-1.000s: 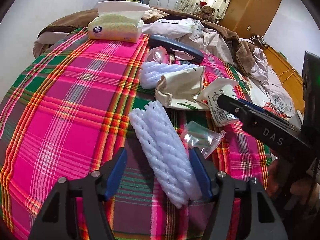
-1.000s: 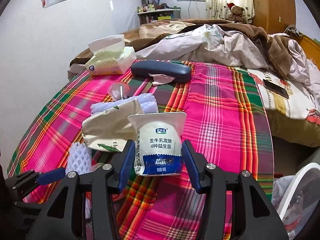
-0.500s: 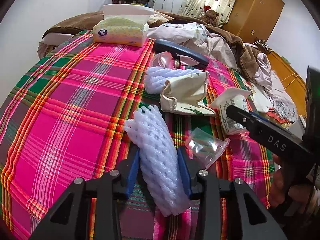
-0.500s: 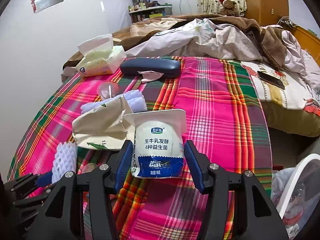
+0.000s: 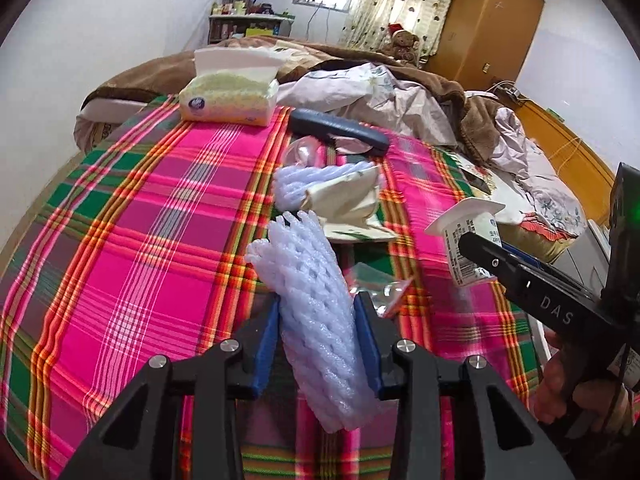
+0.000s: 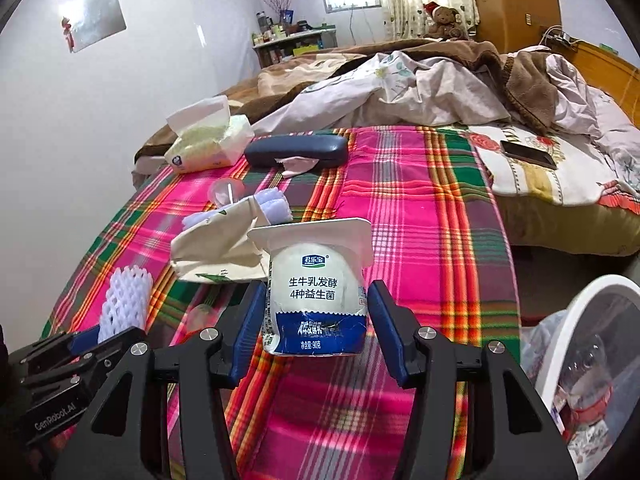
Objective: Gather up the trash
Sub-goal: 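Carry the yogurt cup and foam net over the wastebasket and open both tools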
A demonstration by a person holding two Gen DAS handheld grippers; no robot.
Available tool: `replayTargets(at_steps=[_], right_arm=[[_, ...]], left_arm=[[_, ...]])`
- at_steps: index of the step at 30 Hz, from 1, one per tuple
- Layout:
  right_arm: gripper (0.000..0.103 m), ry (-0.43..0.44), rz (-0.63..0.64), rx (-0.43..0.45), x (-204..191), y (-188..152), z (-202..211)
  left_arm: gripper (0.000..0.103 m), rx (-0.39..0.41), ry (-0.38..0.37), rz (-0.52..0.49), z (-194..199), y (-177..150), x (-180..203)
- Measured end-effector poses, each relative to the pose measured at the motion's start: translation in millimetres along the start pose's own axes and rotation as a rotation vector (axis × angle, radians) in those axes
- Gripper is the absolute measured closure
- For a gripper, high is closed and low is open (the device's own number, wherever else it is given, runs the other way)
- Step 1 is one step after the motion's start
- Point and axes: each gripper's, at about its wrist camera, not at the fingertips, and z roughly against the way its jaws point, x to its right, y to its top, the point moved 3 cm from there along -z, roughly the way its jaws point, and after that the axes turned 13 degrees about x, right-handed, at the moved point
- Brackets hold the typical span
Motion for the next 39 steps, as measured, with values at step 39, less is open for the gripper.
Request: replayTargets(at_steps=[39], right_arm=[[0.049, -0.310, -0.217, 0.215, 132.9, -20.0, 143.7]], left_arm=[[0.064, 0.095, -0.339, -0.340, 52.1, -11.0, 202.0]])
